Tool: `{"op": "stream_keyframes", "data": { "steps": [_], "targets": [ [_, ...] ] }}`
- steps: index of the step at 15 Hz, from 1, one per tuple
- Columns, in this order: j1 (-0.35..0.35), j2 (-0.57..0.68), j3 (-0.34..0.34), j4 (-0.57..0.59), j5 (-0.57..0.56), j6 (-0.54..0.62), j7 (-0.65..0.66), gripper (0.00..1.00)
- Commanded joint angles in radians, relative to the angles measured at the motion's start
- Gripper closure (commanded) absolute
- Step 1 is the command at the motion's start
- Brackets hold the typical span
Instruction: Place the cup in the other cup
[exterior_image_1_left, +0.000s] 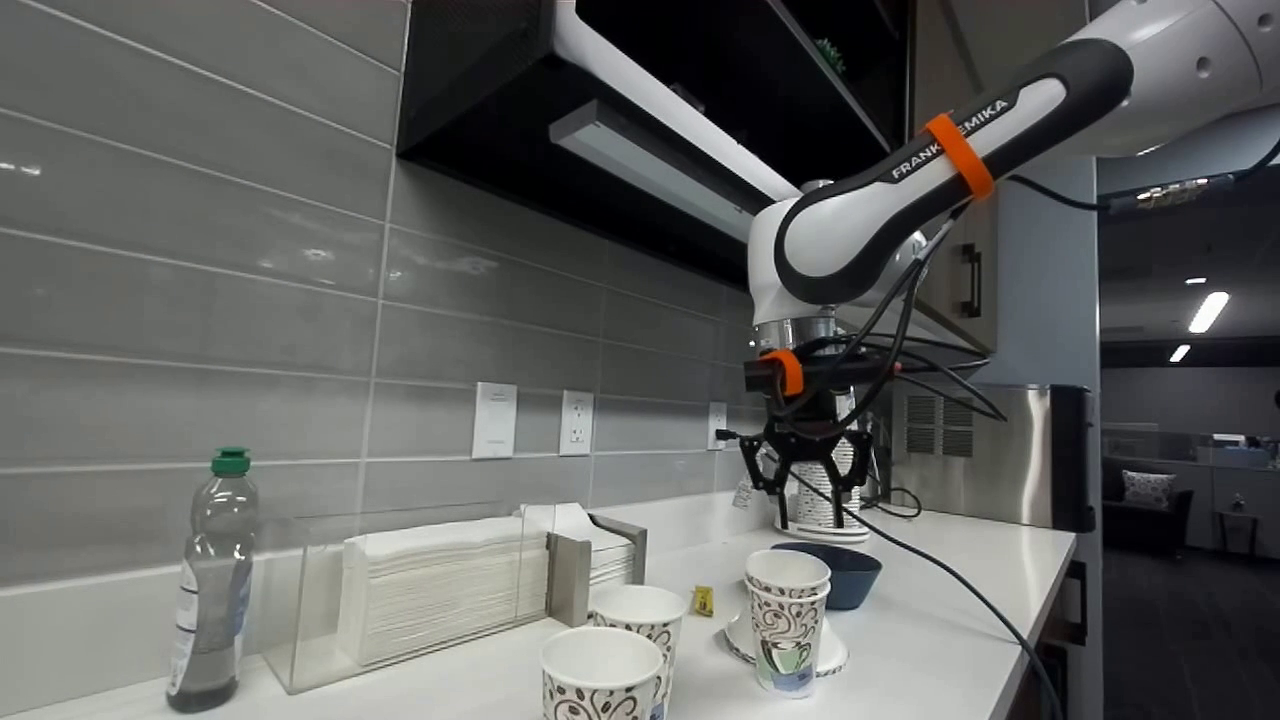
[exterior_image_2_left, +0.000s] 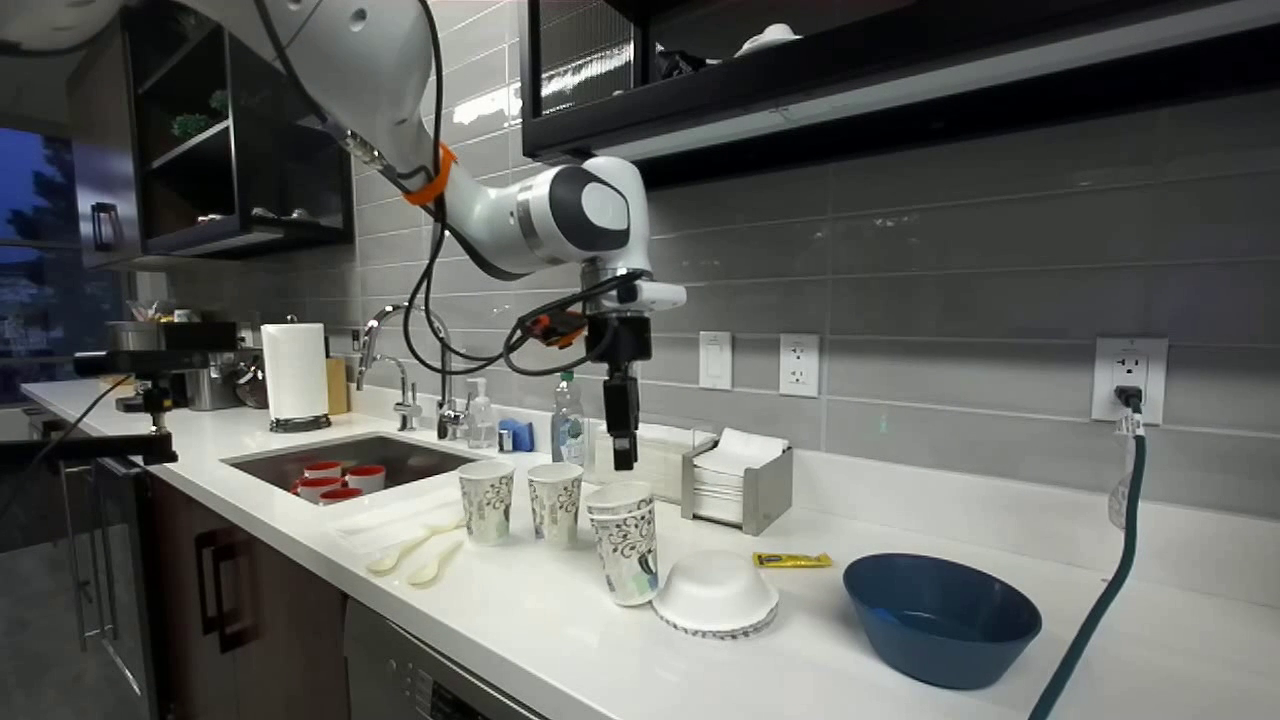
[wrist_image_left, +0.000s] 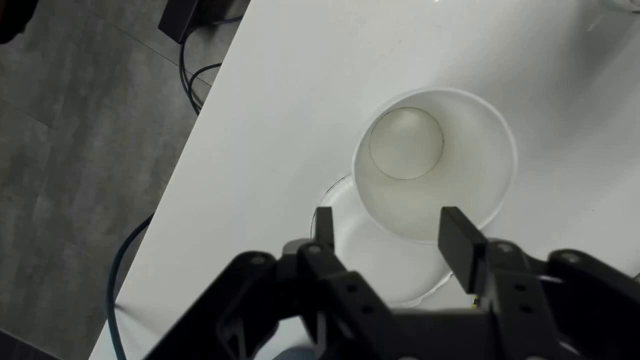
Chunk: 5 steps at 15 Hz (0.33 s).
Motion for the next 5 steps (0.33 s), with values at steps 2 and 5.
{"op": "stream_keyframes", "data": {
  "steps": [2,5],
  "targets": [
    [0.003,-0.028,-0.009,0.019,0.06,0.019,-0.001,0.04],
    [0.004,-0.017,-0.008,0.019,0.053,0.024,-0.018,0.08]
  ]
}}
